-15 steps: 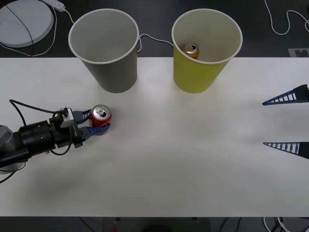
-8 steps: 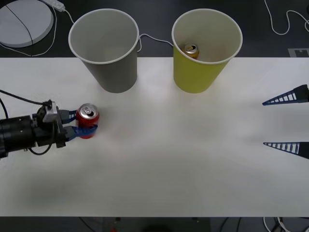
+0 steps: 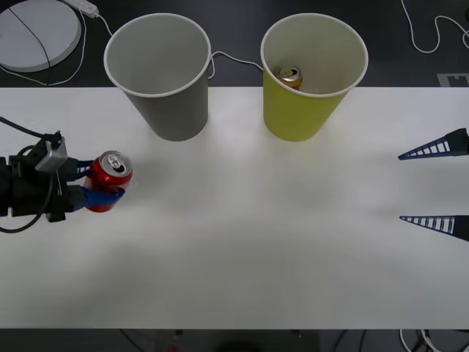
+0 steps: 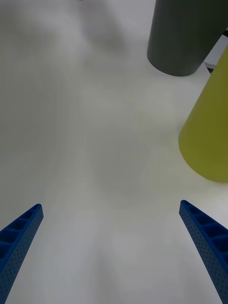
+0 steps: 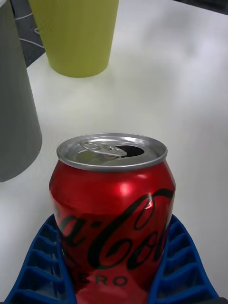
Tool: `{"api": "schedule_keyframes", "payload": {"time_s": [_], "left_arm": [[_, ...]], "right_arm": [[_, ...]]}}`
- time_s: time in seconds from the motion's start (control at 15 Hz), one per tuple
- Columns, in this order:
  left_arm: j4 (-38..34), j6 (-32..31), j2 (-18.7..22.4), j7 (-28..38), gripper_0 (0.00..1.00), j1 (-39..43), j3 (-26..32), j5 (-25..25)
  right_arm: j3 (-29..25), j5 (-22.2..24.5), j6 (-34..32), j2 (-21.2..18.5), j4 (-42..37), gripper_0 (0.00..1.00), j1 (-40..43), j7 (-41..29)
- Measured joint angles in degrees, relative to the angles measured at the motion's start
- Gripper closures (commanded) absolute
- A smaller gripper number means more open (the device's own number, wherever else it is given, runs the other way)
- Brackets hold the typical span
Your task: Put the can into the green bin and the plastic bottle into the gray bin
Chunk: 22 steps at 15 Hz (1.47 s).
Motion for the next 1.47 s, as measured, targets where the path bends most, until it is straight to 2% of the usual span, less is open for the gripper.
{"api": "schedule_keyframes", "payload": {"time_s": [0.33, 0.53, 0.8, 1.2, 1.47], "left_arm": [[-13.2, -0.2, 6.3, 20.2, 1.0, -0.1, 1.4, -8.3], [-17.1, -2.9, 10.1, 29.9, 1.0, -3.4, 1.4, -10.5], [-20.0, -8.8, 12.5, 39.9, 1.0, -10.3, 0.6, -13.1], [-20.6, -15.5, 15.1, 51.0, 1.0, -28.6, -10.5, -13.9], [-15.3, -15.9, 14.5, 55.7, 1.0, -44.5, -21.9, -13.0]], "right_arm": [[0.0, 0.0, 0.0, 0.0, 0.0, 0.0, 0.0, 0.0], [0.0, 0.0, 0.0, 0.0, 0.0, 0.0, 0.0, 0.0], [0.0, 0.0, 0.0, 0.0, 0.0, 0.0, 0.0, 0.0], [0.0, 0.0, 0.0, 0.0, 0.0, 0.0, 0.0, 0.0], [0.0, 0.0, 0.0, 0.0, 0.0, 0.0, 0.0, 0.0]]}}
